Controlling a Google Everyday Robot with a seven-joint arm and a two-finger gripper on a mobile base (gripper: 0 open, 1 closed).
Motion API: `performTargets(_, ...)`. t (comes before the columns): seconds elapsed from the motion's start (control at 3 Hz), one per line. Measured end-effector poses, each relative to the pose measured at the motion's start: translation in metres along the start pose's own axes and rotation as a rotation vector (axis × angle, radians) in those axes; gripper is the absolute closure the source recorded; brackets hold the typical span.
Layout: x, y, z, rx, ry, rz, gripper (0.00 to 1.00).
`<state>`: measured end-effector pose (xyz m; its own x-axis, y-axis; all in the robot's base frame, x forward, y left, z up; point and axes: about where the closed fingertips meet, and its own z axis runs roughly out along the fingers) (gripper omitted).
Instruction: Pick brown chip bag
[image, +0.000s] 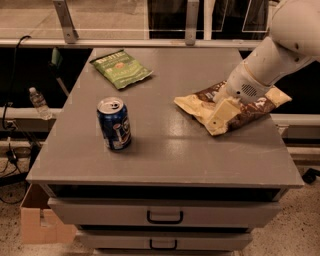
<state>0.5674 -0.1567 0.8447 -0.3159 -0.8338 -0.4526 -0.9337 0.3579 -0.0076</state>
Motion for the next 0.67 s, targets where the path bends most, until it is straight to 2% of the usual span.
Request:
performTargets(0.33,-0.013,0.000,-0.015,0.014,-0.030,-0.025,0.86)
performTargets(0.67,-0.035,0.007,-0.038,0.030,-0.085,-0.086,1.00)
